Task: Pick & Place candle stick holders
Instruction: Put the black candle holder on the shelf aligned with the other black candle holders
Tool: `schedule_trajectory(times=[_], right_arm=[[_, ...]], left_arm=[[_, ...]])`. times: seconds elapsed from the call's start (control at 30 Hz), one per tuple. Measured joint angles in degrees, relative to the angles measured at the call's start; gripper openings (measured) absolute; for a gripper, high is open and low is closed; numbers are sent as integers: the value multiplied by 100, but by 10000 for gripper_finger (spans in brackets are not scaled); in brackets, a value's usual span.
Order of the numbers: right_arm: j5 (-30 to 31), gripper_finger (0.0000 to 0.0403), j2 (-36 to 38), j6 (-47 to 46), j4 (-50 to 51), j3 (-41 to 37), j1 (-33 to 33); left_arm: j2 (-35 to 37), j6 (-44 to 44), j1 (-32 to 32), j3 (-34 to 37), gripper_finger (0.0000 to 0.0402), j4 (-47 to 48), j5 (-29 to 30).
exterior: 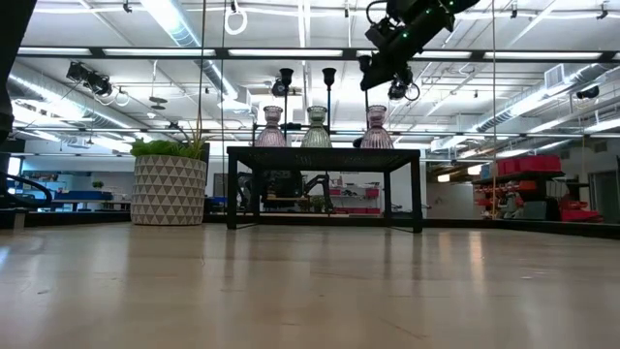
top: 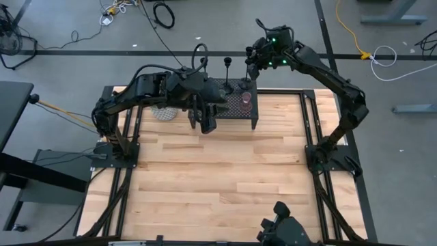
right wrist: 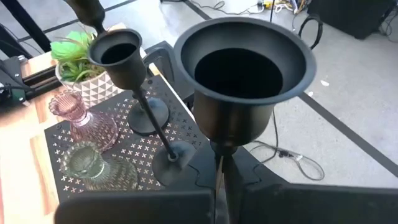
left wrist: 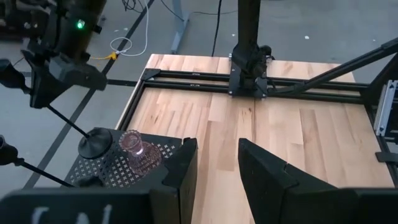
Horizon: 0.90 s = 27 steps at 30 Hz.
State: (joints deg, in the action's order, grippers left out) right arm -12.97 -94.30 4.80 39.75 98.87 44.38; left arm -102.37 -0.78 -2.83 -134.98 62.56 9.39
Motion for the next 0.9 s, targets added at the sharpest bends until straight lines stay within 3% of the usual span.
schedule_trajectory(times=[0.9], right_arm=[[-129, 4, -319, 119, -60, -5, 42]], left_arm=[[0, 4, 0, 0, 119, 5, 0]])
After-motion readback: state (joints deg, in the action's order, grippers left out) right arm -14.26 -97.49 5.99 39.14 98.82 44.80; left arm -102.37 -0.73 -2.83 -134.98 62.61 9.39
